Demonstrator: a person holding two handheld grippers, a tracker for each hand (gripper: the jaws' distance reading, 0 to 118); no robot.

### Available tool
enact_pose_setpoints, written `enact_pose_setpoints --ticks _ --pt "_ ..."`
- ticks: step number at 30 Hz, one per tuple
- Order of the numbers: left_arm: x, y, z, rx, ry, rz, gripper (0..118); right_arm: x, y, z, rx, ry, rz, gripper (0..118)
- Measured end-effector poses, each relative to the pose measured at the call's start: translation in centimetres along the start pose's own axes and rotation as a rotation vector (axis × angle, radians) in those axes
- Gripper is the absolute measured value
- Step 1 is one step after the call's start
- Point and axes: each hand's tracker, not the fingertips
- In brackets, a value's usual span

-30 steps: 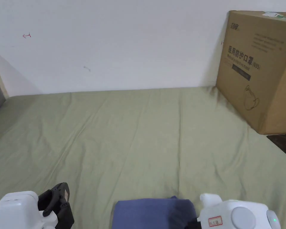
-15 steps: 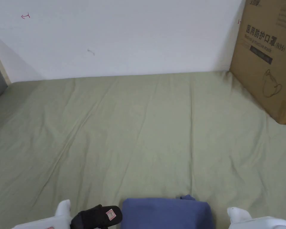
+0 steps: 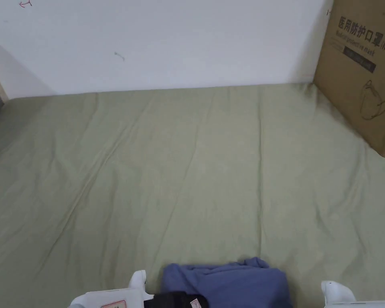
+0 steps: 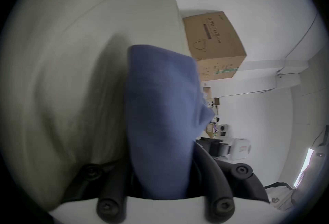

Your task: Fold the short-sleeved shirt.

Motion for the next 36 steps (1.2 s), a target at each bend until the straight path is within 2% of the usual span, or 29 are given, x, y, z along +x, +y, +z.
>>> enact_pose_setpoints --ticks 2,5,8,12,18,23,24,25,26,27,28,29,33,35,36 --pt "2.4 0.3 0.3 -0.015 0.157 -0.121 16 -0.9 -0.5 0.7 0.034 -0.012 0.03 0" --pt "7.4 0.1 3.7 0.017 0.189 -0.226 16 -2.9 -1.0 2.7 0.075 -0.062 0.132 0" --pt "10.2 1.3 9.4 0.06 0.274 -0.303 16 -4.5 -1.5 5.0 0.107 -0.051 0.151 0" --pt "9.6 4.3 19.2 0.089 0.462 -0.327 16 -6.1 -2.1 6.7 0.123 -0.049 0.151 0" --pt "8.4 7.6 30.7 0.127 0.699 -0.3 17 -7.6 -2.5 6.8 0.117 -0.104 0.219 0" --pt "6.0 10.9 37.7 0.142 0.98 -0.267 19 -7.9 -2.3 6.4 0.101 -0.132 0.195 0" --pt "6.5 10.6 38.4 0.157 0.997 -0.249 33 -8.0 -2.2 6.3 0.102 -0.136 0.193 0" --pt "6.4 10.6 39.2 0.174 1.028 -0.24 79 -8.1 -2.0 6.3 0.104 -0.14 0.193 0" --pt "6.5 10.7 40.2 0.207 1.062 -0.234 115 -8.2 -1.9 6.3 0.107 -0.145 0.195 0" --pt "6.4 10.6 41.0 0.227 1.063 -0.212 117 -8.5 -1.8 6.3 0.108 -0.148 0.199 0" --pt "6.3 9.8 42.1 0.225 1.068 -0.212 112 -8.7 -1.7 6.3 0.109 -0.15 0.202 0" --pt "6.1 10.0 42.9 0.289 1.023 -0.232 113 -8.9 -1.7 6.3 0.11 -0.149 0.206 0" --pt "6.0 10.1 46.1 0.292 1.054 -0.2 113 -9.9 -1.5 5.8 0.108 -0.145 0.228 0" --pt "5.5 10.1 46.3 0.285 1.076 -0.203 113 -10.2 -1.5 5.5 0.106 -0.14 0.235 0" --pt "6.6 8.8 44.1 0.282 1.08 -0.201 113 -10.4 -1.5 5.4 0.104 -0.136 0.236 0"
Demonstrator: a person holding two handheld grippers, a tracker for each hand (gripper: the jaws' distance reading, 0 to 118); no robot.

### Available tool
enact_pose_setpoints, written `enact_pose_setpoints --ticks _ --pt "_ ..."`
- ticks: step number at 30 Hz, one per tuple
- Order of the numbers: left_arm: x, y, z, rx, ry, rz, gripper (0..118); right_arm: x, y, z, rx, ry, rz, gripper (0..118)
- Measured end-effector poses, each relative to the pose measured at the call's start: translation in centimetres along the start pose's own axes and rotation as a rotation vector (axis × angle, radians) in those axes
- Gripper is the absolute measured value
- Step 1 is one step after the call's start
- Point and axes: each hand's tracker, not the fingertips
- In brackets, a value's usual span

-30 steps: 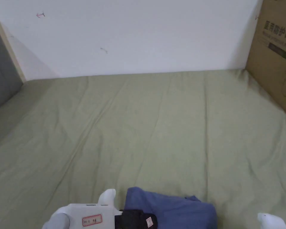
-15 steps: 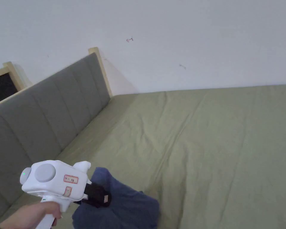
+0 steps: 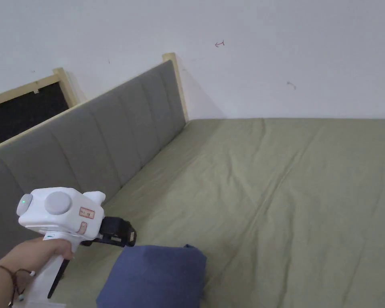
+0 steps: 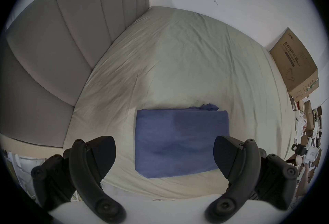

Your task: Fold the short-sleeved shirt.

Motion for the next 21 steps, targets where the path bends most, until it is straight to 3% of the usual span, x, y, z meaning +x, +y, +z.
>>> enact_pose_setpoints --ticks 3,4,5,6,7,8,10,13,16,18,21 --pt "2.6 -0.7 -1.1 0.039 0.054 -0.031 113 -0.4 -0.2 -0.1 -0.005 0.016 0.006 0" --pt "3.5 -0.9 -2.1 0.034 0.015 -0.035 107 -0.5 -0.2 -0.1 -0.008 0.018 0.009 0" --pt "5.5 -1.3 -2.9 0.037 -0.036 -0.064 95 -0.5 -0.3 -0.1 -0.011 0.018 0.013 0" --pt "7.9 -1.9 -3.7 0.039 -0.043 -0.092 67 -0.6 -0.3 -0.1 -0.013 0.016 0.017 0" --pt "10.4 -3.0 -4.9 -0.061 -0.112 -0.051 15 -0.6 -0.3 0.0 -0.012 0.016 0.019 0" --pt "12.3 -3.6 -6.6 -0.091 -0.095 -0.085 1 -0.6 -0.3 0.2 -0.011 0.016 0.02 0" --pt "16.4 -4.6 -7.6 -0.105 -0.2 -0.107 0 -0.6 -0.2 0.7 -0.002 0.019 0.018 0" --pt "24.9 -8.0 -5.5 0.034 -0.28 -0.17 0 -0.1 0.0 1.8 0.029 0.019 0.015 0" --pt "31.5 -10.1 -1.6 0.286 -0.331 -0.258 0 0.2 0.3 3.3 0.12 0.008 0.018 0" --pt "34.8 -11.6 1.7 0.483 -0.387 -0.251 0 0.0 0.4 4.7 0.208 -0.006 0.05 0" --pt "38.3 -13.4 6.3 0.685 -0.36 -0.237 0 -0.8 0.8 7.5 0.368 -0.031 0.1 0"
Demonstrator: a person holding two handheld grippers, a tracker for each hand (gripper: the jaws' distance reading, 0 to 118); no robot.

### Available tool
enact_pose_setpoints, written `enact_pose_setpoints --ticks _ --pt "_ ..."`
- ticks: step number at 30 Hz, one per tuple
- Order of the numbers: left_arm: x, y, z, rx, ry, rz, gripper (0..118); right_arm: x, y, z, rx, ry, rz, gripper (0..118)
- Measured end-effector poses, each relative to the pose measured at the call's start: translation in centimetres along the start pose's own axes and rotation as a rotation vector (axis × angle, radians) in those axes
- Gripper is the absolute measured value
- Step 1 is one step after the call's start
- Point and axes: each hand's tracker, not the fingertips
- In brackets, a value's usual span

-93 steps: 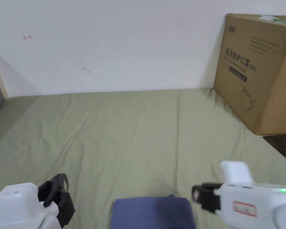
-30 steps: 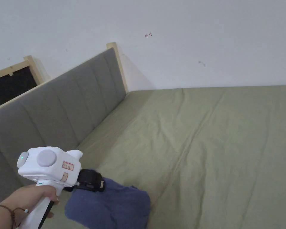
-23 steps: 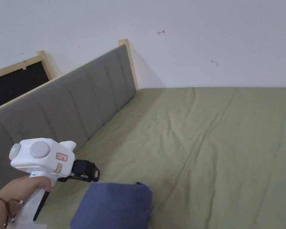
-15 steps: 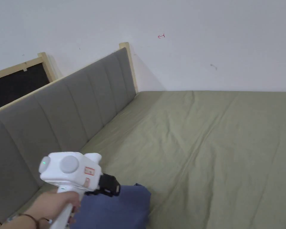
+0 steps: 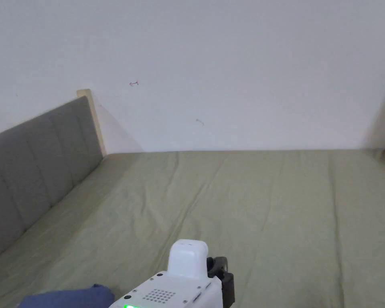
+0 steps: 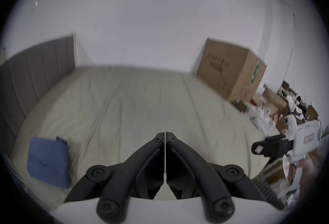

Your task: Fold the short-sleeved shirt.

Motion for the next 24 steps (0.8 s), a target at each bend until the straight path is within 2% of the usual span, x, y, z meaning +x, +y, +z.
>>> enact_pose_setpoints --ticks 2,4,9,11,14,20,21,22,24 --pt "2.2 1.2 1.2 0.07 0.042 -0.045 0 -0.4 1.2 2.0 0.117 0.024 0.005 0" --pt "3.6 2.5 2.3 0.137 0.075 -0.079 0 -1.1 2.3 4.2 0.253 0.015 0.046 0" --pt "6.6 4.1 5.1 0.288 0.157 -0.147 0 -2.6 3.5 8.3 0.591 -0.046 0.175 0" --pt "7.2 4.0 6.0 0.311 0.212 -0.14 0 -3.0 3.2 9.1 0.679 -0.106 0.216 0" --pt "7.8 3.6 7.2 0.34 0.201 -0.089 0 -3.1 2.7 9.1 0.722 -0.219 0.247 0" --pt "8.6 2.7 7.6 0.355 0.263 -0.126 1 -2.2 2.1 8.8 0.694 -0.264 0.209 1" --pt "8.7 2.5 7.7 0.354 0.264 -0.12 3 -2.2 2.0 8.8 0.696 -0.272 0.199 7" --pt "8.7 2.4 7.7 0.353 0.269 -0.115 23 -2.2 1.9 8.9 0.7 -0.295 0.191 31" --pt "8.4 2.5 7.8 0.345 0.233 -0.103 86 -2.1 1.9 8.9 0.695 -0.317 0.184 76"
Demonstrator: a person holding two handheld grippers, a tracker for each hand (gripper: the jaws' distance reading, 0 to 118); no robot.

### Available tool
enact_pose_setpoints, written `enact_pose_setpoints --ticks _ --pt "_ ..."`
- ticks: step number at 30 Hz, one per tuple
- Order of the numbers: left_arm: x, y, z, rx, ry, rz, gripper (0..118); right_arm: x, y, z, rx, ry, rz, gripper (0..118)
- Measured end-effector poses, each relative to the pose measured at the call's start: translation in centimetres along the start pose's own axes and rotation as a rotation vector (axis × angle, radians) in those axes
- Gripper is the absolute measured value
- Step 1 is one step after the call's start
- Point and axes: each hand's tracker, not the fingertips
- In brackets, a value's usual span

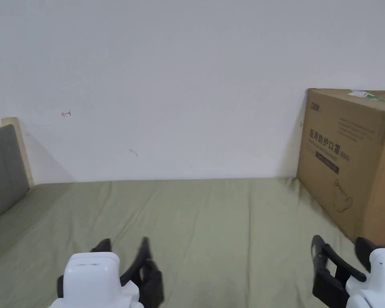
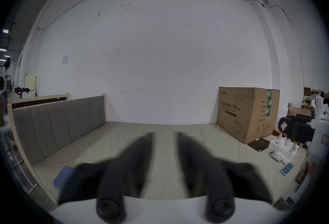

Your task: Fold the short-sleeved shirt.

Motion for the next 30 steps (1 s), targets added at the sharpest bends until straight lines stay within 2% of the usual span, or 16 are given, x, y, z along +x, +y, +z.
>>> enact_pose_setpoints --ticks 1,3,6,7,16,30 --pt "0.0 0.1 -0.2 -0.022 -0.033 0.001 114 0.1 0.0 0.0 -0.005 0.001 -0.002 92" --pt "0.0 0.0 -0.3 -0.033 -0.042 0.005 118 -0.1 0.1 0.4 0.008 -0.005 0.011 93" --pt "0.5 -0.2 0.2 -0.012 -0.038 -0.033 118 -0.4 0.5 0.7 0.024 -0.003 0.045 117" --pt "0.7 0.1 0.1 -0.01 -0.031 -0.038 118 -0.5 0.5 0.7 0.025 0.001 0.046 118" --pt "0.7 0.0 0.0 -0.003 -0.006 -0.041 118 -1.2 1.2 1.2 0.046 0.019 0.067 118" --pt "0.0 0.8 -0.4 -0.01 0.002 0.021 118 -1.4 0.8 0.7 -0.01 0.027 0.065 118"
